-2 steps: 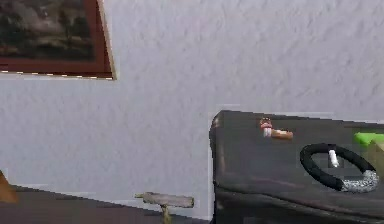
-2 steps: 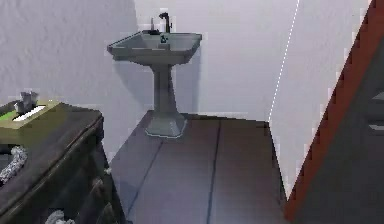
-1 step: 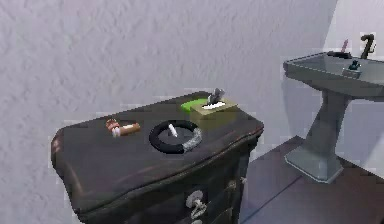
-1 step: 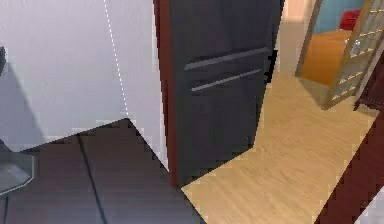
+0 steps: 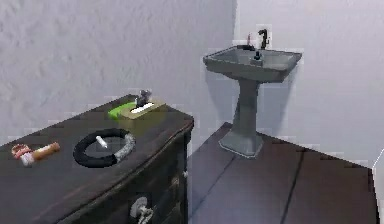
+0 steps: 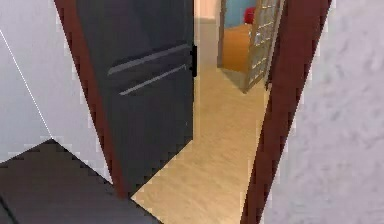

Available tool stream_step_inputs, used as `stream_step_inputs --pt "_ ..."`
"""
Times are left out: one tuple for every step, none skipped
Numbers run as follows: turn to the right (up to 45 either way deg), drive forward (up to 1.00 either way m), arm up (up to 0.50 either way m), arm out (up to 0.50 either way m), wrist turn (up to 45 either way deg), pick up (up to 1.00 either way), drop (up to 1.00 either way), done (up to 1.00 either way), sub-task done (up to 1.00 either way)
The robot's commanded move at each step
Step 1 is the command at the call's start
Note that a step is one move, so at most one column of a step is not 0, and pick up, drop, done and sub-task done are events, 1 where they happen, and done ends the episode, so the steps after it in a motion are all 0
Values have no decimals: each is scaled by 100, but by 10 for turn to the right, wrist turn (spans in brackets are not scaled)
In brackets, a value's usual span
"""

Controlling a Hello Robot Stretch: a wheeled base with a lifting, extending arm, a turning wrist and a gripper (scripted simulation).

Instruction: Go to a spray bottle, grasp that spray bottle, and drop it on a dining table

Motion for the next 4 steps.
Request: stream_step_inputs --pt "0 35 0 0 0 0 0 0 0" --pt "-450 0 0 0 0 0 0 0 0" --pt "-450 0 0 0 0 0 0 0 0" --pt "-300 0 0 0 0 0 0 0 0"
